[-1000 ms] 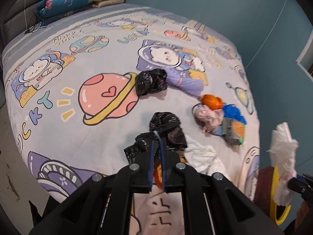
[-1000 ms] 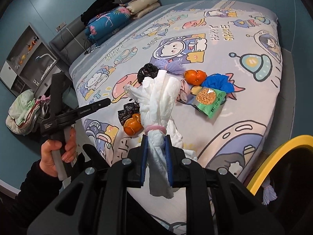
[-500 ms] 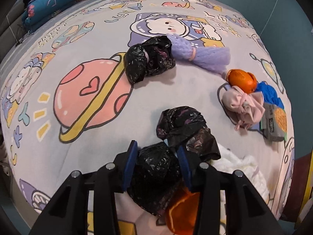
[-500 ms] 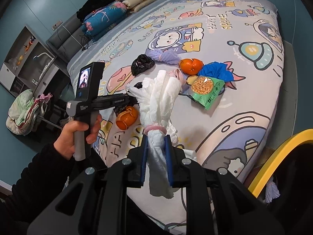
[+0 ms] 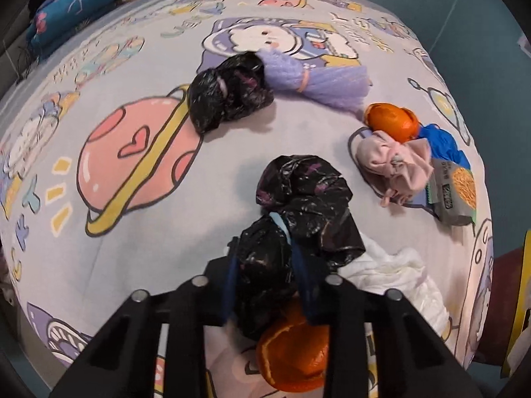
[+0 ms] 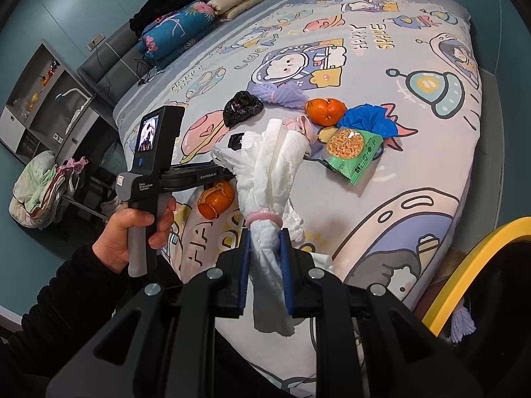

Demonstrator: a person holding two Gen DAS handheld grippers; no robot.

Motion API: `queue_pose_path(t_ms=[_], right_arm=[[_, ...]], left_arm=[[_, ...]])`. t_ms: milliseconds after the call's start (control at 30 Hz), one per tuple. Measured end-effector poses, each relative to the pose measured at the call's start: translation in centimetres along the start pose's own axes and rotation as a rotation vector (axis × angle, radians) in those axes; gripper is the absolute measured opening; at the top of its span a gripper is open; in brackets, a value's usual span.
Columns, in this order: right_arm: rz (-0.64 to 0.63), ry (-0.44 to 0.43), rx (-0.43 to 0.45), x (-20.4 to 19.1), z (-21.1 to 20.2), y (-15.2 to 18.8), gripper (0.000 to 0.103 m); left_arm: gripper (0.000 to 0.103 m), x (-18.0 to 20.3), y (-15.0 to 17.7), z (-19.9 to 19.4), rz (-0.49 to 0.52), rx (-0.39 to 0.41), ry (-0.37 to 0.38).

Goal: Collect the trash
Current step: 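Lift the black bags with the left tool while the right tool lifts the tissues, then carry black bags and tissues over the yellow-rimmed bin and open both tools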

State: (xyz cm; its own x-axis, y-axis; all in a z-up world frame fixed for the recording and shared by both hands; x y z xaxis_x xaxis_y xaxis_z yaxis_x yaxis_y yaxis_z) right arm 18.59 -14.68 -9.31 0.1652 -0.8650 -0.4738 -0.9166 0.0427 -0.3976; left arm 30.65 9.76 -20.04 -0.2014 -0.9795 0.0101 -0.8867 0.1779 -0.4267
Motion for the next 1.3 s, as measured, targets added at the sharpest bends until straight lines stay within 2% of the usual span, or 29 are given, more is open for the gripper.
queue_pose_path(t_ms=[133,367,500,600,933,1133,1300], right_arm=[[-0.001,-0.001,0.019,0.0,-1.1,0.2,0.016],[0.014,0.010,0.070,0.6,-4.1,0.5,0.016],[0.025,0.023,0.098,1.2,-5.8,0.9,0.016],[0.042,0.041,0.124,2.1,-7.4,1.2,0.016],[0.160,0.091,0.235,7.0,-13.2,2.1,0.016],[0.222,0.170,0.306,9.6,-15.5,2.7,0.016],[0.296,0.240,0.345,12.2,-16.6,3.3,0.016]], left_arm=[[0.020,-0.2,0.0,-1.7,-0.028,0.033,0.027],[0.020,-0.3,-0.1,-6.9,-0.064,0.136,0.060],[0.020,1.2,0.0,-10.1,-0.043,0.196,0.078],[0.020,2.8,0.1,-12.1,-0.028,0.226,0.119],[0.020,11.3,0.7,-17.0,0.117,0.291,0.227],[0.020,17.0,1.1,-18.0,0.210,0.283,0.304],[0.020,21.3,1.4,-17.4,0.276,0.242,0.354]])
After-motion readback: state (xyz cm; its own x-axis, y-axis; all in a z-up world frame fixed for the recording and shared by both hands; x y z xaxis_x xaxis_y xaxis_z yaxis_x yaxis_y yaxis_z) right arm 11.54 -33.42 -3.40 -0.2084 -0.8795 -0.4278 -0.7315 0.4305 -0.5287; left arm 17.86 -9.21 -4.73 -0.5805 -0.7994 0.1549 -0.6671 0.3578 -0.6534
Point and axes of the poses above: each gripper's, at about its wrist camera, not at the fingertips, and z roughly the way its jaws point, x to its right, y to its underside, the point moved 1 cm from there along z, roughly the way its jaws point, and after that the axes turned 11 degrees about z, right-handed, at the moved point
